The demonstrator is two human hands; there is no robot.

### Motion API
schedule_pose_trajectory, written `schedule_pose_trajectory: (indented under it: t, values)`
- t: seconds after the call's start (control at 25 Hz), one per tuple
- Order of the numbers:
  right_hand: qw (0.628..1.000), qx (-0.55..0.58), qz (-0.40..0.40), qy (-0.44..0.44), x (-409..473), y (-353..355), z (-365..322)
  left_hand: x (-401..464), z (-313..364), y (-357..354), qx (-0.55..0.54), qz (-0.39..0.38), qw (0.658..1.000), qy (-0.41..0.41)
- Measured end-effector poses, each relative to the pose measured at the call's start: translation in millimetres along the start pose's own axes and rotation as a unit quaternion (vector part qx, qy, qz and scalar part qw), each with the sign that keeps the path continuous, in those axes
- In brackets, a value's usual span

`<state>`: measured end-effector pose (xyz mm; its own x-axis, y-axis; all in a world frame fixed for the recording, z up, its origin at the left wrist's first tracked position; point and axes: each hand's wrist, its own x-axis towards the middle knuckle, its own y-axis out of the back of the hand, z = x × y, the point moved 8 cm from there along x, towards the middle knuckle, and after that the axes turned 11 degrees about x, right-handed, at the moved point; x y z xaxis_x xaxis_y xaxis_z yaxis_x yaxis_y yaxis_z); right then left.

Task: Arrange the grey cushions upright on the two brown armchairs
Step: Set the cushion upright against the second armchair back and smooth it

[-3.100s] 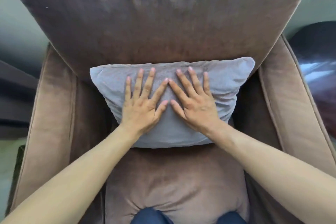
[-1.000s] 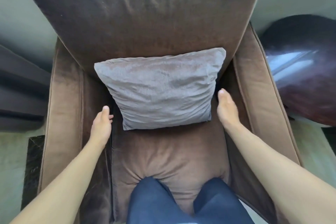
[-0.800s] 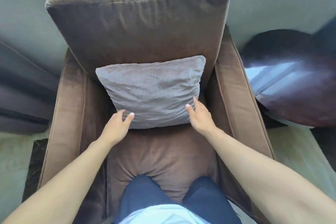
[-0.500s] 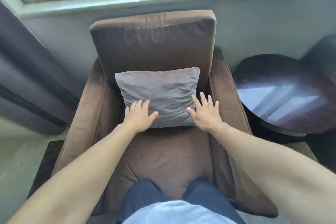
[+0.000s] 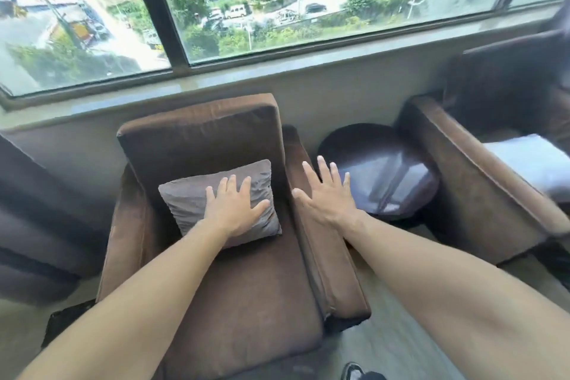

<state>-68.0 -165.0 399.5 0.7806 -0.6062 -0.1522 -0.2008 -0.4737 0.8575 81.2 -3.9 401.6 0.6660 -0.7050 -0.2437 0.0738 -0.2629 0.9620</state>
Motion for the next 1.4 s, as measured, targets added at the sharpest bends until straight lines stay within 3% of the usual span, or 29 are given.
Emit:
schedule_pose_trajectory:
  t: [0.16, 0.56, 0.8, 1.08, 1.4]
  values:
    - [0.996, 0.037, 0.07, -0.039, -34, 98, 96, 27, 148, 48, 0.045, 0.046, 0.994, -0.086]
    - [0.954, 0.05, 0.19, -0.225, -175, 316, 509, 21, 602, 102, 0.044, 0.052, 0.97, -0.235]
    - [0.937, 0.089, 0.19, -0.28, -183, 357, 656, 58, 759, 109, 0.043, 0.033, 0.963, -0.265]
    - [0.929, 0.094, 0.13, -0.335, -115, 381, 833, 170, 921, 76, -0.021, -0.032, 0.965, -0.26]
    - [0.924, 0.071, 0.063, -0.37, -49, 452, 997, 276, 1025, 77, -0.029, -0.102, 0.979, -0.175]
